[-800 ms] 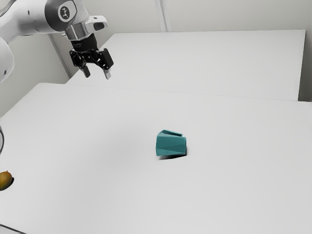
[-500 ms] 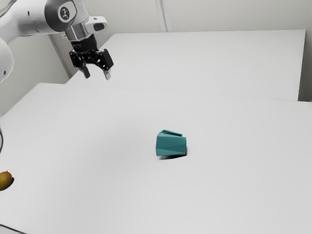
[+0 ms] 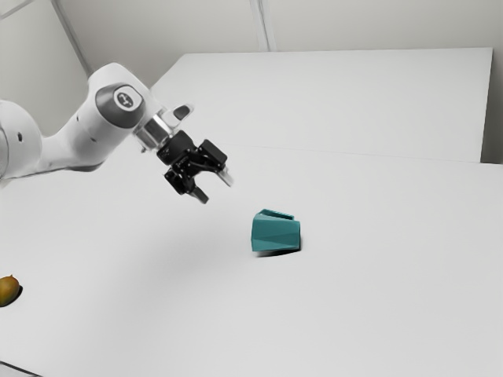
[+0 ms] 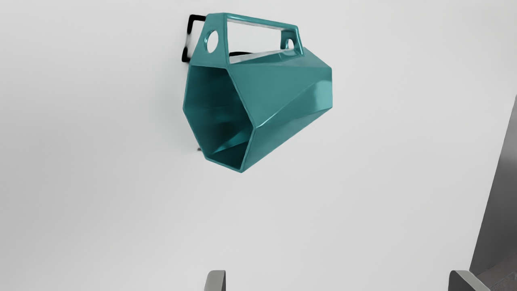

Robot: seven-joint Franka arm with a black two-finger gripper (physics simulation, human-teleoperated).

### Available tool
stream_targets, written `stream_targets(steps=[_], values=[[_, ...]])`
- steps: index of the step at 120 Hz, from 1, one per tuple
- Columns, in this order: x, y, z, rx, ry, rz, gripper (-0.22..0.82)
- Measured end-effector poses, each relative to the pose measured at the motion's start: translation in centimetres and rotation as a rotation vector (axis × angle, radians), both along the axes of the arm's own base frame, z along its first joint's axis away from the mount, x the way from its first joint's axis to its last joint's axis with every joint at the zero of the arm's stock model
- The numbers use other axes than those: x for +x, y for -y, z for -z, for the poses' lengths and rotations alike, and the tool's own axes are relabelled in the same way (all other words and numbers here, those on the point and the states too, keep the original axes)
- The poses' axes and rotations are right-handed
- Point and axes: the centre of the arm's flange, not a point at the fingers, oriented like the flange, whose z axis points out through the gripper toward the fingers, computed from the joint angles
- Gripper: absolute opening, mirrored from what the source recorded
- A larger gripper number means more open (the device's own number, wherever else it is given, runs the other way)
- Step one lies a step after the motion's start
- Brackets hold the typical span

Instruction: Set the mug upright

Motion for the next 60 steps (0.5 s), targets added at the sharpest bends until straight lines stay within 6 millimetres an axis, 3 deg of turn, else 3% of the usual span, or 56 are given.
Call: stream_targets(steps=[15,22,50,60], values=[[1.3,-0.5,4.0,-0.099,0.027,-0.066,0.6],[1.0,-0.5,5.8,-0.123,0.039,-0.087,0.6],[1.1,1.2,11.3,-0.158,0.075,-0.094,0.6],[1.3,1.7,12.2,-0.174,0.089,-0.089,0.6]])
